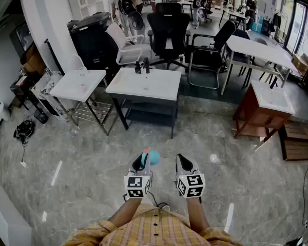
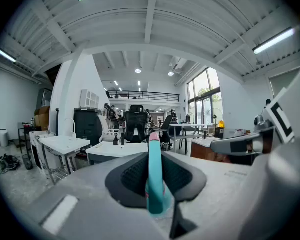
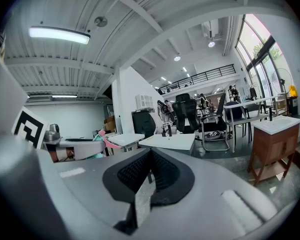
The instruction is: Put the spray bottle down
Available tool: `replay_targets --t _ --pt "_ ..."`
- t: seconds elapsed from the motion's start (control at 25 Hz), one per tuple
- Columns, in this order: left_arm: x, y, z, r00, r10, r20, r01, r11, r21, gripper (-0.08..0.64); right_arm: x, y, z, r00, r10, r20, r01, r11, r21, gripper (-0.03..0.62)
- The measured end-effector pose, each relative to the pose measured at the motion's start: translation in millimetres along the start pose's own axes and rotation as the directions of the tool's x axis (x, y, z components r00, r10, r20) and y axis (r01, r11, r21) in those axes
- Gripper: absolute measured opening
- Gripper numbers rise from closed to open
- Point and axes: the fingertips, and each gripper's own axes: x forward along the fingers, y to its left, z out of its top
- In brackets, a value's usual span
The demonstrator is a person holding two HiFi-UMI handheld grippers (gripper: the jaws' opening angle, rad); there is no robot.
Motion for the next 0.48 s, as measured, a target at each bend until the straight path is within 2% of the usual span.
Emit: replay_targets --t 0.24,0.48 --pt "8 6 9 1.000 -0.014 0.016 0.013 0.999 0.048 0.067 8 5 11 0.998 0.012 0.063 -0.012 1.000 0.004 -0.002" --pt "15 2 13 0.999 -0.028 0.016 0.027 0.997 0.070 0.067 8 -2 11 0.998 -0.004 0.068 0.003 1.000 0.019 -0.002"
